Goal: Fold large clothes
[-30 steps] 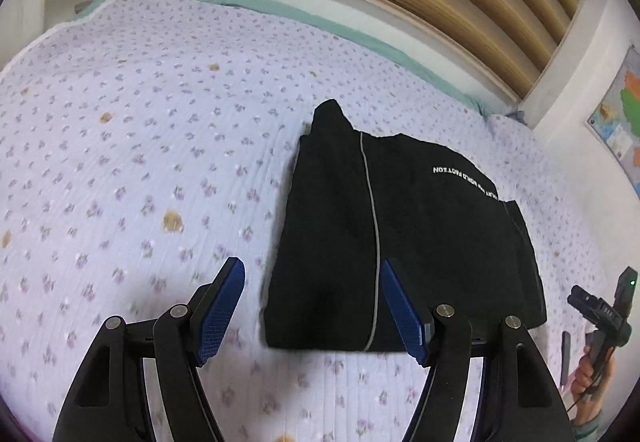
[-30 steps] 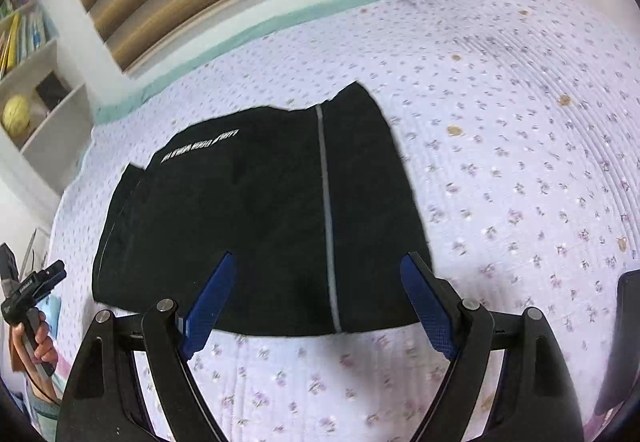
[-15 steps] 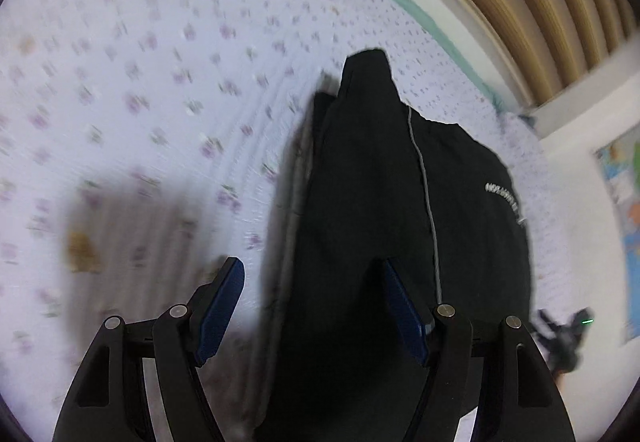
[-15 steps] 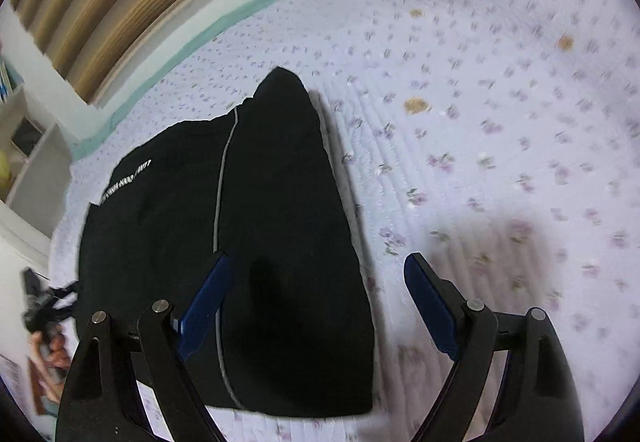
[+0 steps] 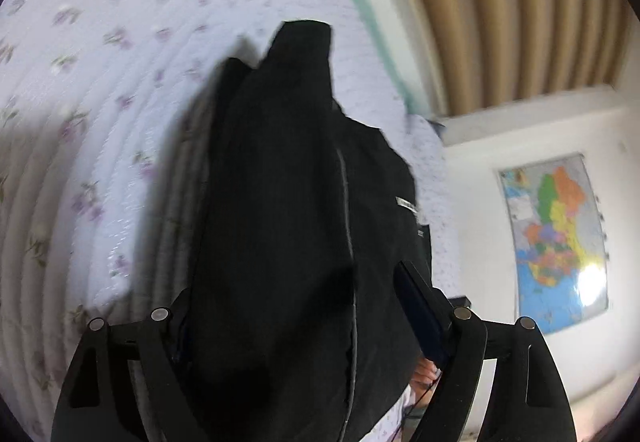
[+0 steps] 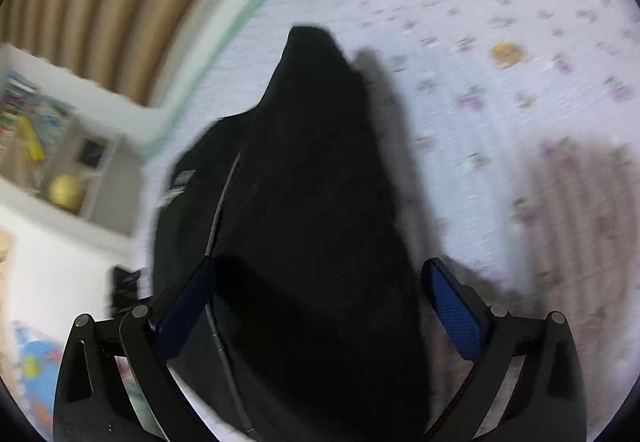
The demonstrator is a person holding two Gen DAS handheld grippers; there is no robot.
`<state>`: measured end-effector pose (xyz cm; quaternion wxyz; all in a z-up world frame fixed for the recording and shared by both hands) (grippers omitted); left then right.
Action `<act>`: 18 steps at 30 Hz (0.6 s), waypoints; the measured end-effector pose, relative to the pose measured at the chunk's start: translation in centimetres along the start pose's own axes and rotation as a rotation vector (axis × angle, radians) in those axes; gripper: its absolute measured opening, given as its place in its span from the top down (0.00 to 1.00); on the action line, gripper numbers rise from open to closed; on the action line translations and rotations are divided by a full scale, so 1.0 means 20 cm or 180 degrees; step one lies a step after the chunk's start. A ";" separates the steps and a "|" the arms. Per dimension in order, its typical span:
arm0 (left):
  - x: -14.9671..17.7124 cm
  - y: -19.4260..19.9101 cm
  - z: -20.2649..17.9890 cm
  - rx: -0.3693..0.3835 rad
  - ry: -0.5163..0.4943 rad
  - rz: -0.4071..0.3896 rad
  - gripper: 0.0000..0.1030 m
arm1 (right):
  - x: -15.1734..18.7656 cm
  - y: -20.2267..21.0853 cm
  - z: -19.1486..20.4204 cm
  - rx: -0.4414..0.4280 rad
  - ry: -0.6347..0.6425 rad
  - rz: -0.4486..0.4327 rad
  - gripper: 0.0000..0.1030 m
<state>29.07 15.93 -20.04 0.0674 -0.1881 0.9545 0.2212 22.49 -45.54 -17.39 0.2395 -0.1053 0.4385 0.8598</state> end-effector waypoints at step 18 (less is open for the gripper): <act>-0.02 -0.15 0.05 -0.0154 0.0044 0.0171 0.19 | 0.06 0.06 -0.04 0.0171 0.0365 0.0197 0.00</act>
Point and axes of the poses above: each gripper's, at about its wrist camera, not at the fingertips, and y roughly against the way its jaws point, z to its left, x to its underside, the point moved 1 cm from there along -y, roughly the way its jaws point, and after that the axes turned 4 degrees about x, right-handed, at the moved point
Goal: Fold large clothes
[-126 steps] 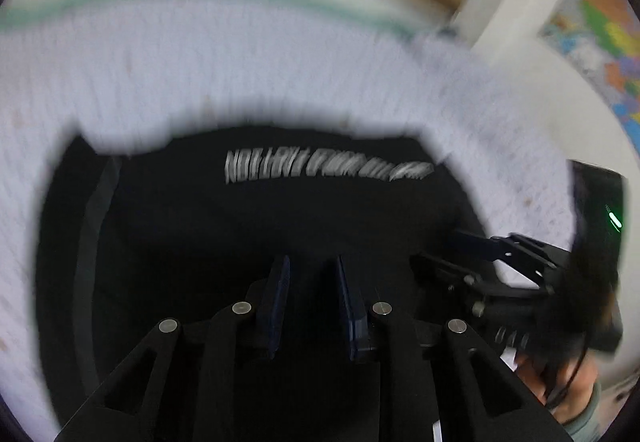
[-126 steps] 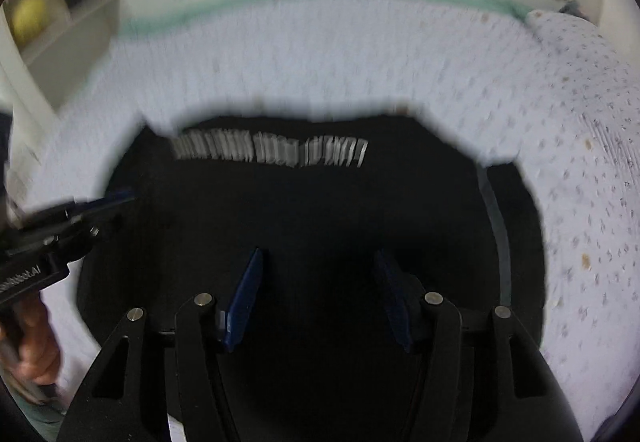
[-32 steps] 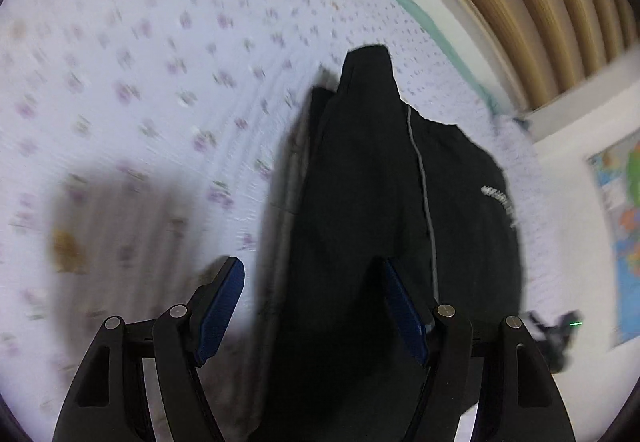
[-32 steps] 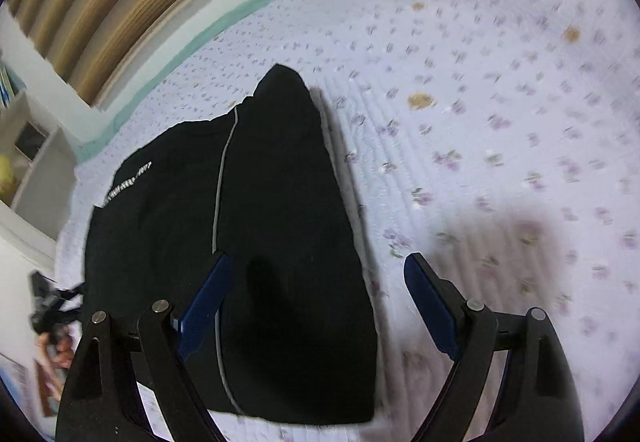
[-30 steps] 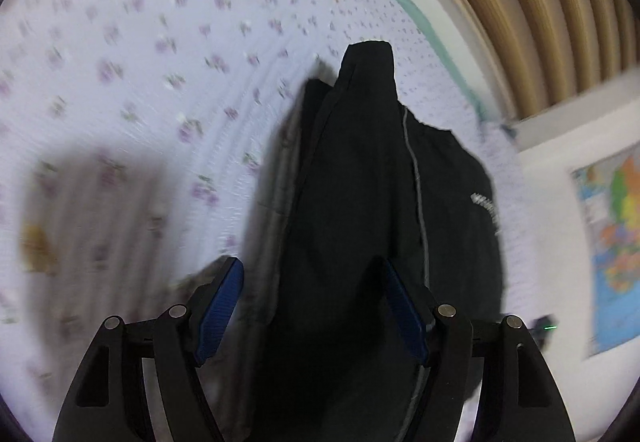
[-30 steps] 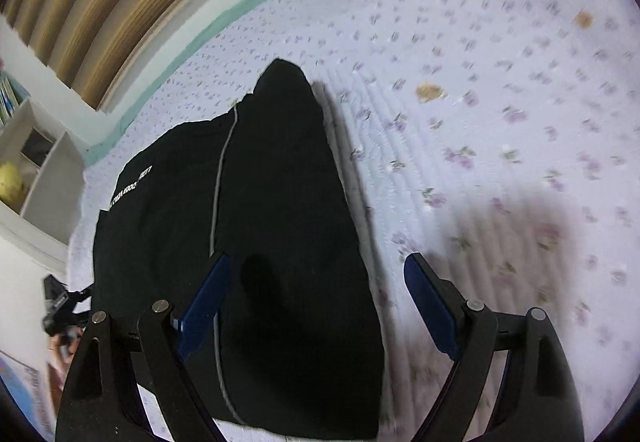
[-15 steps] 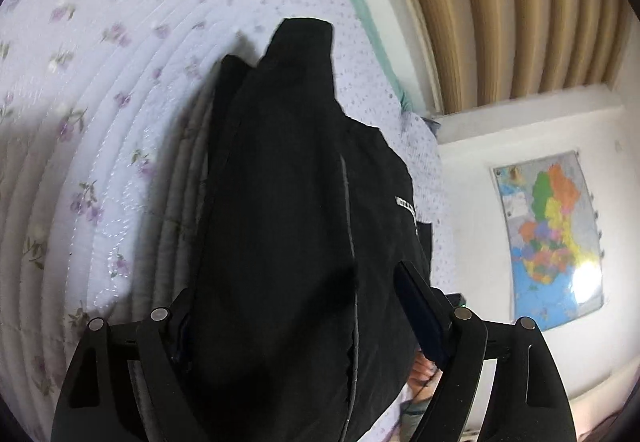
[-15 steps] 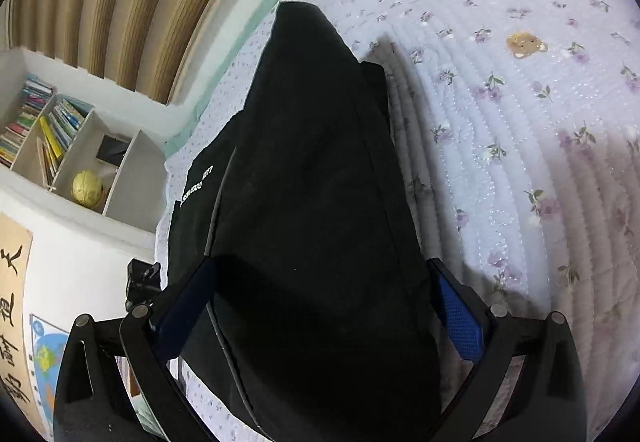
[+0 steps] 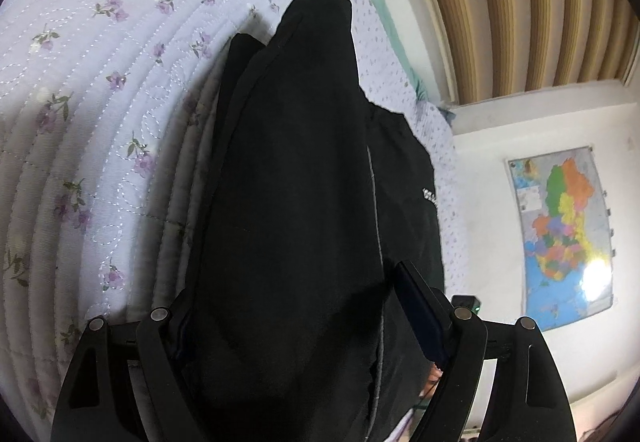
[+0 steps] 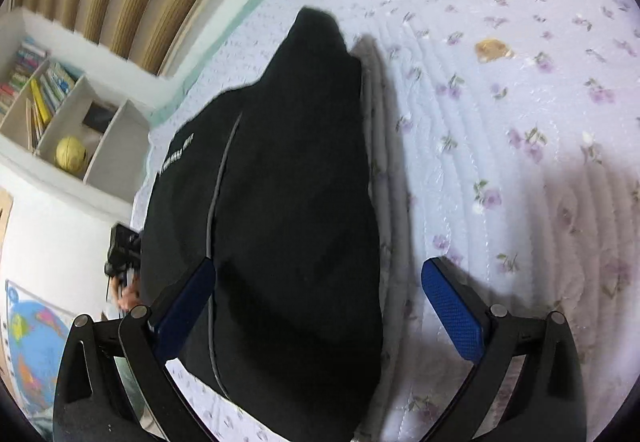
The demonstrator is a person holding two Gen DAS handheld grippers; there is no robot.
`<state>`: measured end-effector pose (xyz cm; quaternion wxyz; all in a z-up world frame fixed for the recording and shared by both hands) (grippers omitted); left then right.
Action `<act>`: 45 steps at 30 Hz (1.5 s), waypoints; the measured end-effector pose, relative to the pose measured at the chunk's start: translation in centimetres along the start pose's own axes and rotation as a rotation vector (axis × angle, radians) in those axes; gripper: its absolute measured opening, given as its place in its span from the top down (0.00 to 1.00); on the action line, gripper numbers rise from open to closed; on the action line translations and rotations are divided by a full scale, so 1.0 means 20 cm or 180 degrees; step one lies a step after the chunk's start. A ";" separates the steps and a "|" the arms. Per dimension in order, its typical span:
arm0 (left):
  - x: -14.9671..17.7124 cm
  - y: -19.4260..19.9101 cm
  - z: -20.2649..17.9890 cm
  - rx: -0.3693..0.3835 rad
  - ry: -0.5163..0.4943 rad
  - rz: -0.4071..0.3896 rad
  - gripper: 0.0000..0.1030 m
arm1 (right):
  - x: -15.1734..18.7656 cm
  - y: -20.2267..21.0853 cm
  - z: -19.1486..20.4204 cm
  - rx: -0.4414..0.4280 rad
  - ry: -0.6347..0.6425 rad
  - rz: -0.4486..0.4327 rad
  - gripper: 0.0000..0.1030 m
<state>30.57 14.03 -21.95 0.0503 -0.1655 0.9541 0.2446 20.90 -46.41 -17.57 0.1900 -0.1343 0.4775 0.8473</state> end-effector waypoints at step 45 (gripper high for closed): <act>1.02 0.51 -0.59 -0.0250 -0.0483 -0.0484 0.67 | 0.61 0.47 0.62 0.0098 0.0686 -0.0042 0.58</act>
Point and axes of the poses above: each gripper's, at about its wrist camera, not at the fingertips, and y roughly against the way its jaws point, z to its left, x to its underside, the point moved 1 cm from there along -y, roughly the way its jaws point, and after that the axes turned 4 degrees about x, right-handed, at the moved point
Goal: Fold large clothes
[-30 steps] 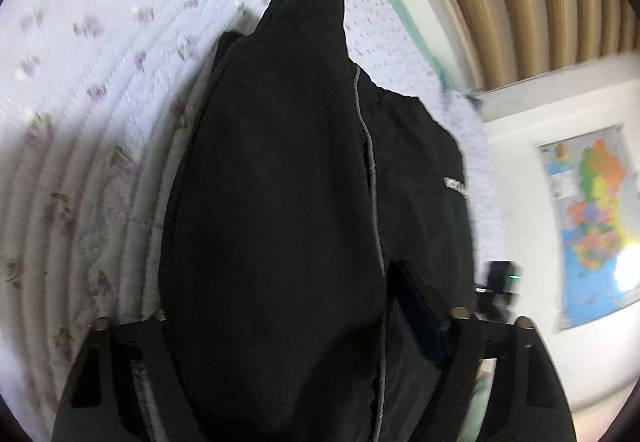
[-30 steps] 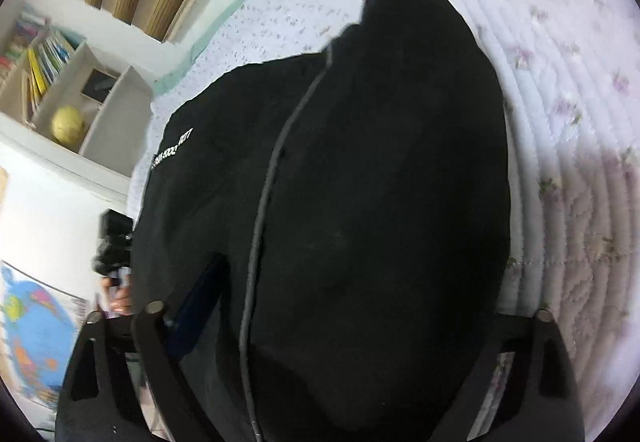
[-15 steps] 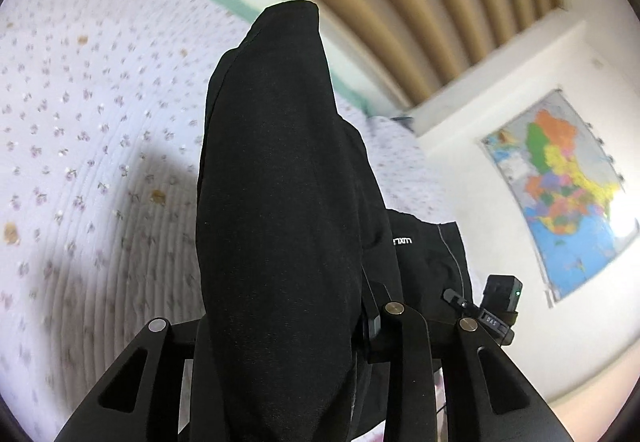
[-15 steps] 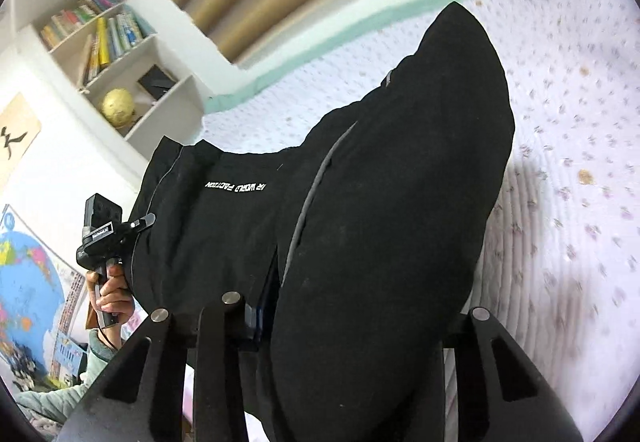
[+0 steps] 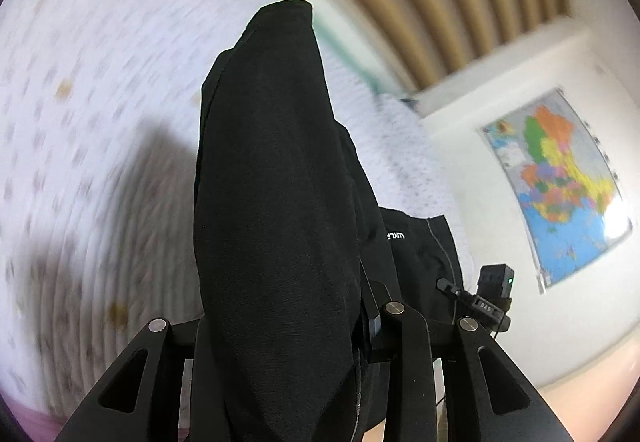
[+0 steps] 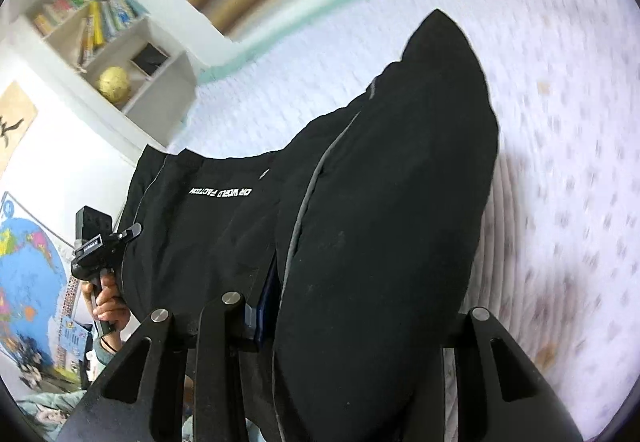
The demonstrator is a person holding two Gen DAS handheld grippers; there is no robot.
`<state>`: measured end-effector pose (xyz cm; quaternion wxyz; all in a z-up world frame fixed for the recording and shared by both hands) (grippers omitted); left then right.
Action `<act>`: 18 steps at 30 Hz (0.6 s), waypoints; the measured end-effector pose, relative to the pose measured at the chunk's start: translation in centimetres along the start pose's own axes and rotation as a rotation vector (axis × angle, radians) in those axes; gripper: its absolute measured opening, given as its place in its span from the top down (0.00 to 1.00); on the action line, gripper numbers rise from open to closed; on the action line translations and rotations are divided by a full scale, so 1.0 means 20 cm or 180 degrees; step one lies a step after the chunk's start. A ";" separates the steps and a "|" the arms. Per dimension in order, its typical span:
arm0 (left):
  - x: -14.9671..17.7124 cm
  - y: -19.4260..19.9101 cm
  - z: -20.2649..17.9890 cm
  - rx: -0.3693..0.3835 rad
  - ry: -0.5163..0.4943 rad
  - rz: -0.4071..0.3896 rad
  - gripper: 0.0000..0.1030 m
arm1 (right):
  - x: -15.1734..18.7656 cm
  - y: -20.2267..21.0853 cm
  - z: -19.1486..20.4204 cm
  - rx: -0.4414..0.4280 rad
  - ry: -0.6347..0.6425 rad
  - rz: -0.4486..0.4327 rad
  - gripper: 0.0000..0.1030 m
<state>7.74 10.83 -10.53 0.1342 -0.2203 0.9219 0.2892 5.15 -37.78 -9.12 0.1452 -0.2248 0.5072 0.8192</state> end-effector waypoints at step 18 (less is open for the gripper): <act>0.07 0.35 0.25 -0.0512 -0.0025 -0.0444 0.52 | 0.23 0.21 -0.63 0.0620 -0.0997 -0.0247 0.41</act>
Point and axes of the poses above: each gripper's, at about its wrist camera, not at the fingertips, and y roughly against the way its jaws point, z to its left, x to its underside, the point moved 1 cm from there along -y, roughly the way its jaws point, and after that the axes turned 4 degrees about x, right-handed, at the moved point
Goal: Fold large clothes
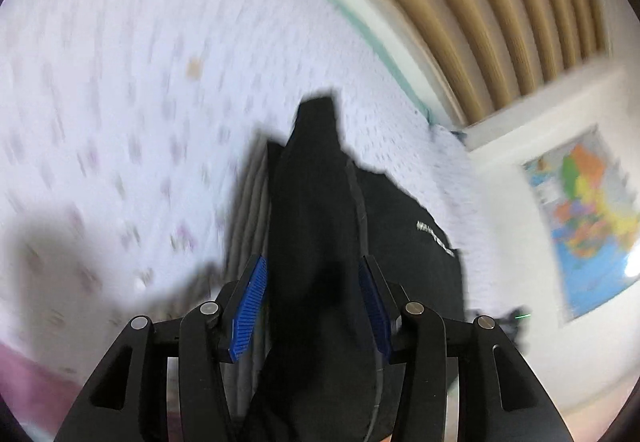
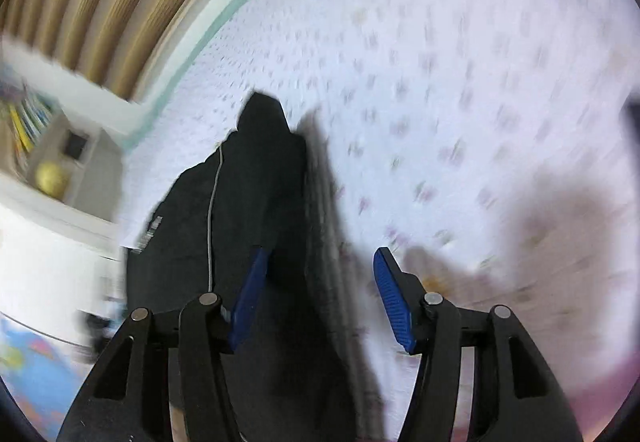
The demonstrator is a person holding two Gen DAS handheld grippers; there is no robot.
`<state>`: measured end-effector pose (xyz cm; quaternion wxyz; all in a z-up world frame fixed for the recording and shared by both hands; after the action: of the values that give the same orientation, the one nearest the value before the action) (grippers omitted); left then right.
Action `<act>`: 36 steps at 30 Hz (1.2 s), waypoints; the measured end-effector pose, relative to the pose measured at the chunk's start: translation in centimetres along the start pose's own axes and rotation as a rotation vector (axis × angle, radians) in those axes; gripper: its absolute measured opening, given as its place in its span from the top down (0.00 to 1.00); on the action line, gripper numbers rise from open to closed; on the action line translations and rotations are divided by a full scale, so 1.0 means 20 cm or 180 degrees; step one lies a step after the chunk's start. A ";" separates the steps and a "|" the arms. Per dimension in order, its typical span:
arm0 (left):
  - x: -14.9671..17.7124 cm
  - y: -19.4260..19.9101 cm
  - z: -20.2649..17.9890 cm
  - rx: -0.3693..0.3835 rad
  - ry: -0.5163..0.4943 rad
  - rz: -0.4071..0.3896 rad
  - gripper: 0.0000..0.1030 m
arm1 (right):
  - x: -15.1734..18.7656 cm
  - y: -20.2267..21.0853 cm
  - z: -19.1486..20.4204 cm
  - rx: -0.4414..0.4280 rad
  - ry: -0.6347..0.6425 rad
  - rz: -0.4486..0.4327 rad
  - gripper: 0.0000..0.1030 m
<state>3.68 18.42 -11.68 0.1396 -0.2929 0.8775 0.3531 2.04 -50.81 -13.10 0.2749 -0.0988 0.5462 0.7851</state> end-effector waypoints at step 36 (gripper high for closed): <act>0.33 -0.07 -1.23 -0.1411 -0.2005 -0.0636 0.31 | 0.35 0.31 1.44 0.0631 0.1542 -0.1107 0.11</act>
<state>-1.58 -2.34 2.11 0.3690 -0.2772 0.6615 0.5911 -2.94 -23.92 -0.30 0.2753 -0.3477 0.6445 0.6229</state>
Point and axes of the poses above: each gripper's, at about its wrist camera, not at the fingertips, and y roughly against the way its jaws point, z to its left, x to its underside, the point moved 1 cm from there along -y, roughly the way its jaws point, and after that the axes turned 4 degrees about x, right-handed, at the moved point
